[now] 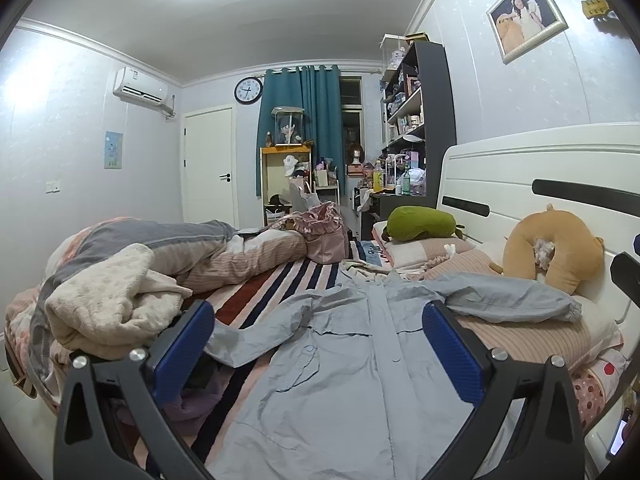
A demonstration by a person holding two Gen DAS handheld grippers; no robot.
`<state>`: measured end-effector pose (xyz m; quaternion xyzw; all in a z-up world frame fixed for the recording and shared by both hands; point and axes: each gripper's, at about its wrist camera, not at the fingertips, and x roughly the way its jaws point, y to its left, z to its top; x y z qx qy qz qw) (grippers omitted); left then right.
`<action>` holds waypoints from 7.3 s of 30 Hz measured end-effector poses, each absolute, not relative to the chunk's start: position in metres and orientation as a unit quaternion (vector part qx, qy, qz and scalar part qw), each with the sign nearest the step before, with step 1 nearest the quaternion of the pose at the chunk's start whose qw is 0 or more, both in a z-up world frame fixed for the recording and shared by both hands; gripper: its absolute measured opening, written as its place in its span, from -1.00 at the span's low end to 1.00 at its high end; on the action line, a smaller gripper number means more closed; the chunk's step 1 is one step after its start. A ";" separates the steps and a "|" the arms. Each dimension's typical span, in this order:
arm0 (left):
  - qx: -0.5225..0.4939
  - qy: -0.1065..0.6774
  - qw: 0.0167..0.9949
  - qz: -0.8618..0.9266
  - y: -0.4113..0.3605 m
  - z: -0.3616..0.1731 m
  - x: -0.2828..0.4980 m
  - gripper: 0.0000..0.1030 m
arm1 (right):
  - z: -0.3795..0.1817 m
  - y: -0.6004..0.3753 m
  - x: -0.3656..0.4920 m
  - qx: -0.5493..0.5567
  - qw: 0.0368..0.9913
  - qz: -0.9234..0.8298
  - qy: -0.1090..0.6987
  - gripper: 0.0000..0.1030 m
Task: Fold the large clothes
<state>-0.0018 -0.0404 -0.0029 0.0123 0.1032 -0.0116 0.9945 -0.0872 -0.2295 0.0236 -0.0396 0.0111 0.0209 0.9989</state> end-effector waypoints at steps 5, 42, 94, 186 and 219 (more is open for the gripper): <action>0.006 0.106 0.994 -0.020 -0.032 -0.003 0.000 0.99 | 0.022 -0.231 -0.087 -0.036 0.999 0.024 0.010 1.00; 0.003 0.113 0.993 -0.022 -0.027 -0.005 0.004 0.99 | 0.020 -0.222 -0.086 -0.039 0.998 0.045 0.032 1.00; -0.039 0.282 0.929 0.238 0.149 -0.192 0.288 0.42 | -0.131 -0.245 0.151 0.059 0.955 0.144 0.254 1.00; -0.003 0.302 0.939 -0.166 0.041 -0.162 0.180 0.59 | -0.185 -0.313 0.150 0.283 0.882 0.122 0.356 -0.60; -0.009 0.288 0.946 -0.148 0.033 -0.149 0.180 0.63 | -0.084 -0.507 0.136 0.251 0.953 -0.052 0.159 -0.93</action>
